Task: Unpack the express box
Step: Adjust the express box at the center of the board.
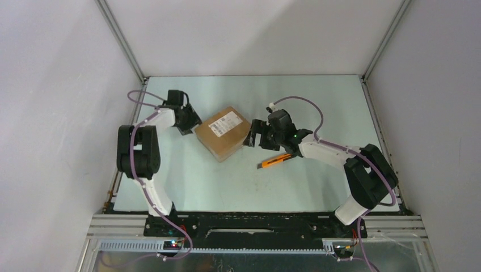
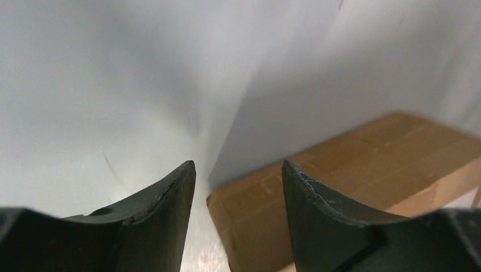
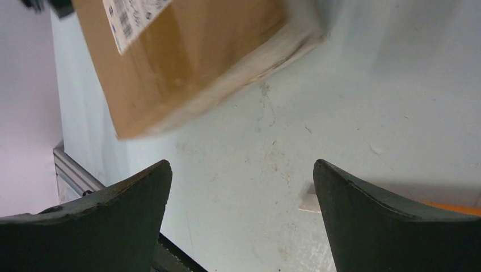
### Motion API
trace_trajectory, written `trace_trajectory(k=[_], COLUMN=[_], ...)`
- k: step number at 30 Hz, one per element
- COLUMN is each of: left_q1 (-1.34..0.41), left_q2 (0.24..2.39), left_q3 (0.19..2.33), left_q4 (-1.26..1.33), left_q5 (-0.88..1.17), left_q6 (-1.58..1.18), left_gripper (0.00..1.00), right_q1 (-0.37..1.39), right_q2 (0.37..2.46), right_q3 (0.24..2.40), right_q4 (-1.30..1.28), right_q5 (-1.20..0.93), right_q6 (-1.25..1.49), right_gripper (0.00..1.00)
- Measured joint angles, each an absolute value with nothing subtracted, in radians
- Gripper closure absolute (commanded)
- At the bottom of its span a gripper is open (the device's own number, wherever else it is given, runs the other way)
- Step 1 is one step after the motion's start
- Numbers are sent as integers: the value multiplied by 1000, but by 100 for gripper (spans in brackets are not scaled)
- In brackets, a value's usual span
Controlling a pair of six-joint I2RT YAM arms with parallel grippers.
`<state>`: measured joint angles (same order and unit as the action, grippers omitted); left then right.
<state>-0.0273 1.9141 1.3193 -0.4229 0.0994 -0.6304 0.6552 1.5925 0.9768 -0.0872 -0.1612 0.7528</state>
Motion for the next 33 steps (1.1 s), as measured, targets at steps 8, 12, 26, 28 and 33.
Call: trace_trajectory(k=[8,12,26,28,33], left_q1=[-141,-123,-109,-109,-109], left_q2=[1638,1548,1512,1539,1570], left_q3=[970,957,1007,1005,970], left_q4=[-385,-414,-382,-368,-329], left_q5=[67,12,294,332,380], left_q6=[-736,-723,-632,-628,-630], left_gripper=[28,20,29,31,42], right_q1=[638,624,584,581,575], right_q2=[1662,1665,1715,1722,1745], right_q3=[979,980,980,980,981], right_q4=[-63,-65,16,31,65], right_q5=[-188,-191,-289,-299,-320], right_q6=[762,768,825,833,859], right_gripper=[3,3,2,2,2])
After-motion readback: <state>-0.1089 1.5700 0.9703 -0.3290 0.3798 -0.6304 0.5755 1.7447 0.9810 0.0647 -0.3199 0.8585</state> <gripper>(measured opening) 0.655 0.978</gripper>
